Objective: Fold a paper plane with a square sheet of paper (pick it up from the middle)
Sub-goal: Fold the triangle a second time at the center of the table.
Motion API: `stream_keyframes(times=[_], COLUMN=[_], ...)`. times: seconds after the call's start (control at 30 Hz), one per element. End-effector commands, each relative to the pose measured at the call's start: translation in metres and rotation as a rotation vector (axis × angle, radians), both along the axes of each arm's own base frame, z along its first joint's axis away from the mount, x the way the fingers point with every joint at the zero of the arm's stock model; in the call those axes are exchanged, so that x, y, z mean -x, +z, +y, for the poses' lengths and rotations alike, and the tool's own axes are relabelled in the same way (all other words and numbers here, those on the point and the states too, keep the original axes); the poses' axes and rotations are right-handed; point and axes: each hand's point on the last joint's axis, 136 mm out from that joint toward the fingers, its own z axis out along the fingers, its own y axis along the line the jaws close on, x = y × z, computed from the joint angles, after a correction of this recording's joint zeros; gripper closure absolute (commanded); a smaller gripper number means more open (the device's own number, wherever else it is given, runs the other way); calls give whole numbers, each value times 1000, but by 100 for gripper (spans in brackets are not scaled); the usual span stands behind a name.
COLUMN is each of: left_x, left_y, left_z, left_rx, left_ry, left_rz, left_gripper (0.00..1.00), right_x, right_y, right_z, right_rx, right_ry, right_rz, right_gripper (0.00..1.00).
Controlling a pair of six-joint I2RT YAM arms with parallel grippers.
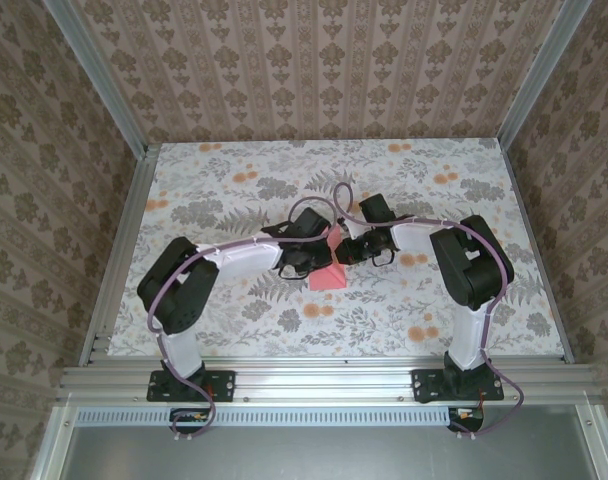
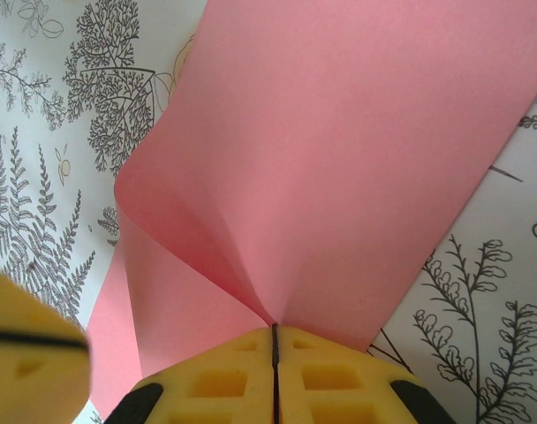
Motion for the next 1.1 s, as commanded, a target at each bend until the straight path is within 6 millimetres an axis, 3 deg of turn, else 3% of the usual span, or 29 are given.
stream_keyframes(times=[0.0, 0.27, 1.07], left_x=[-11, -19, -9], left_y=[16, 11, -41], left_z=[-14, -15, -2], left_rx=[133, 200, 109], left_ry=[23, 49, 91], left_rz=[-39, -46, 52], left_gripper=[87, 86, 86], right_x=[4, 4, 2], right_y=[-13, -13, -12], right_z=[-6, -6, -5], right_rx=[57, 59, 54], right_ry=[-3, -3, -2], right_rz=[32, 33, 28], right_gripper=[91, 91, 90])
